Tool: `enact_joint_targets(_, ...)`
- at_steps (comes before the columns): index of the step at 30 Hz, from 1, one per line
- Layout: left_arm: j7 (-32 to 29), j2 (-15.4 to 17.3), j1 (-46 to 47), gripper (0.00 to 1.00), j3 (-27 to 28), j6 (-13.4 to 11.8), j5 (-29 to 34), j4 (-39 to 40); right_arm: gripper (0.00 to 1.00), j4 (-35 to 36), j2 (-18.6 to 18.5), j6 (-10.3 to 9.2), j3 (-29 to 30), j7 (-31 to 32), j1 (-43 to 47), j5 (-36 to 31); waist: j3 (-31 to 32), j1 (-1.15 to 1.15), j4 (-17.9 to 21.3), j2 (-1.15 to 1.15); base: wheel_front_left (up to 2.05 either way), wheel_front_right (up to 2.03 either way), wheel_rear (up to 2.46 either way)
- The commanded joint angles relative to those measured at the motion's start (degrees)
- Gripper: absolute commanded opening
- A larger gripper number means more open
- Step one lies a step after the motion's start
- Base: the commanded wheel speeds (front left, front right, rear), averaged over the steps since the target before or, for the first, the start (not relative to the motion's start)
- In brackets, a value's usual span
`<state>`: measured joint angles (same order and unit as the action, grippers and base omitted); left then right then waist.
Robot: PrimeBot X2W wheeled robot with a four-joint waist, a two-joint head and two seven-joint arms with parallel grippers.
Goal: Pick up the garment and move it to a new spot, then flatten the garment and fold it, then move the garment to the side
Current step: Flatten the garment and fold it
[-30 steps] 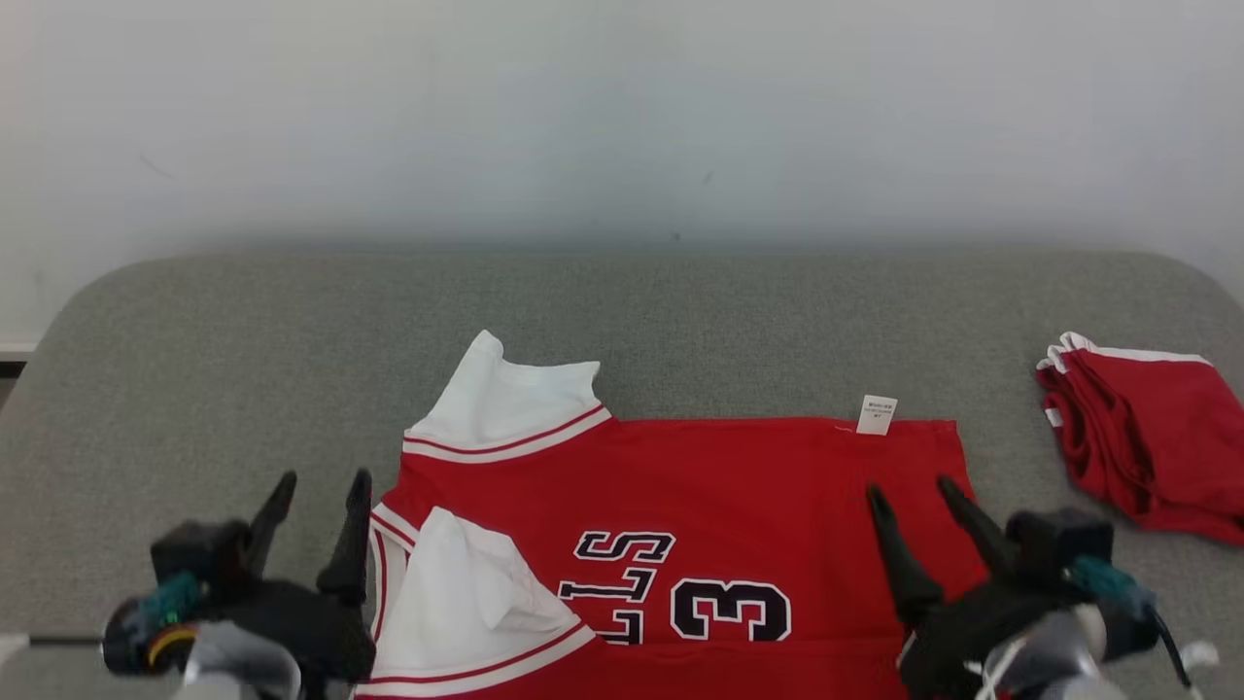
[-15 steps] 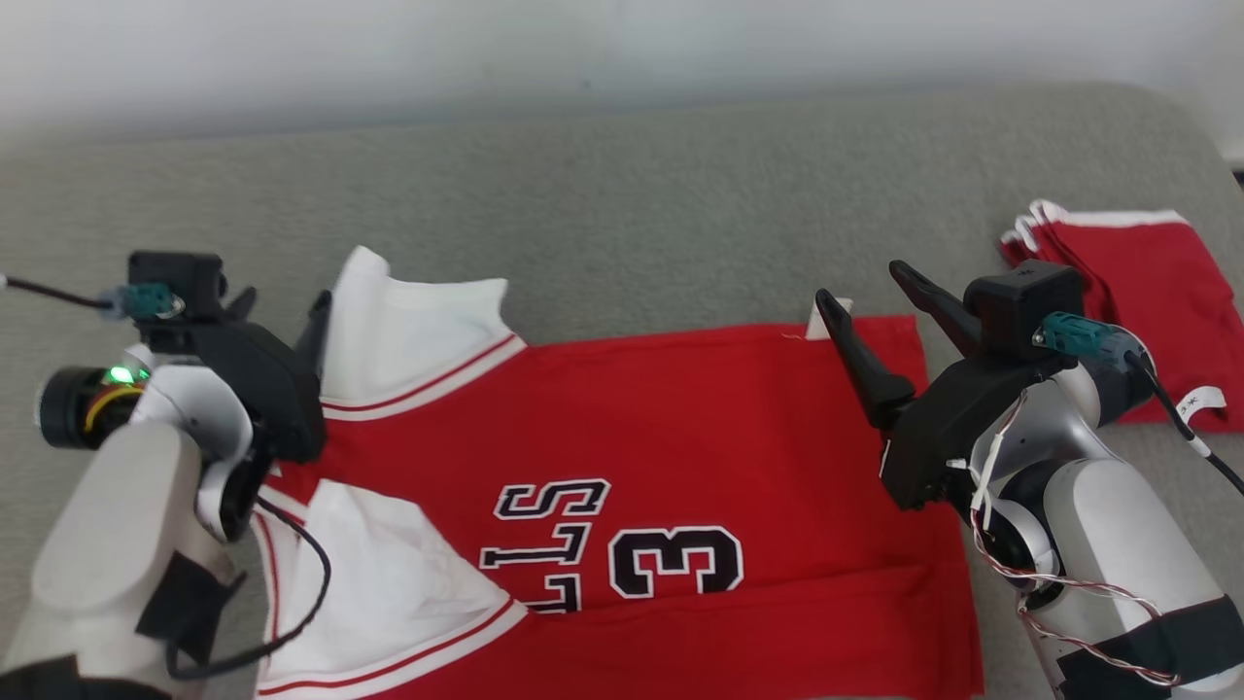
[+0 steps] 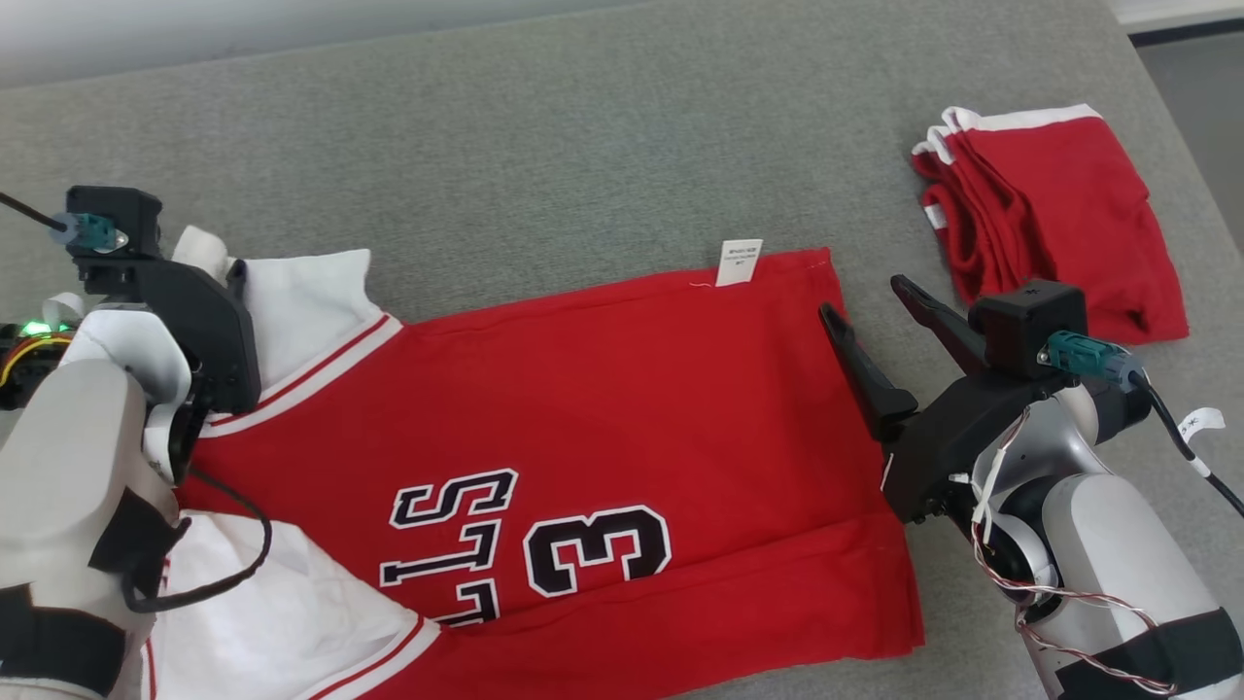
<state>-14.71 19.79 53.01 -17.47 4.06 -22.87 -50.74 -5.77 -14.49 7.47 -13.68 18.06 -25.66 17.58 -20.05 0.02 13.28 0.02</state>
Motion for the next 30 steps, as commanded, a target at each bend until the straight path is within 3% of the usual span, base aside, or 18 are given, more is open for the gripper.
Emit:
enact_joint_targets(1, -0.50, 0.24, 1.00, 1.00, -0.10, -0.70, 0.67, -0.88, 1.00, -0.08, 0.36, 0.04, 0.18, -0.44, 0.35, 0.31, -0.73, -0.02, 1.12, -0.02, 0.00, 0.00, 0.00)
enact_joint_targets(9, -0.73, 0.91, 2.81, 1.00, 0.61, -2.79, -0.32, -2.45, 1.00, -0.55, 0.77, 0.04, 0.40, -0.43, -0.23, 0.07, -0.34, -0.02, 0.25, -0.02, 0.00, 0.00, 0.00)
enact_joint_targets(16, -2.42, 0.95, 3.65, 1.00, 2.01, -1.18, -3.32, -3.14, 1.00, -0.65, 0.76, 0.04, 0.65, -0.42, 0.20, -0.22, 0.36, -0.02, -0.52, -0.02, 0.00, 0.00, 0.00)
enact_joint_targets(22, -3.97, 1.47, 3.07, 1.00, 1.73, -1.57, -3.38, -2.66, 1.00, -0.08, 0.99, 0.04, 0.57, -0.36, 0.76, -0.46, 0.40, -0.02, -0.56, -0.02, 0.00, 0.00, 0.00)
enact_joint_targets(24, -5.22, 1.58, 2.38, 0.90, 1.46, -1.80, -3.68, -2.81, 1.00, 0.25, 1.10, 0.04, 0.66, -0.34, 1.05, -0.56, -0.06, -0.02, -0.42, -0.02, 0.00, 0.00, 0.00)
enact_joint_targets(27, -5.48, 1.97, 1.94, 0.87, 1.31, -2.37, -3.37, -2.66, 1.00, 0.37, 1.09, 0.04, 0.57, -0.16, 1.10, -0.51, -0.48, -0.02, -0.20, -0.02, 0.00, 0.00, 0.00)
enact_joint_targets(29, -5.32, 2.23, 2.01, 0.69, 1.19, -2.53, -3.26, -2.49, 1.00, 0.61, 1.06, 0.04, 0.51, -0.05, 0.84, -0.48, -1.02, -0.02, 0.01, -0.02, 0.00, 0.00, 0.00)
enact_joint_targets(30, -5.76, 2.22, 2.07, 0.47, 1.05, -2.00, -3.51, -2.64, 1.00, 0.67, 1.02, 0.04, 0.53, 0.02, 0.71, -0.49, -1.28, -0.02, 0.08, -0.02, 0.00, 0.00, 0.00)
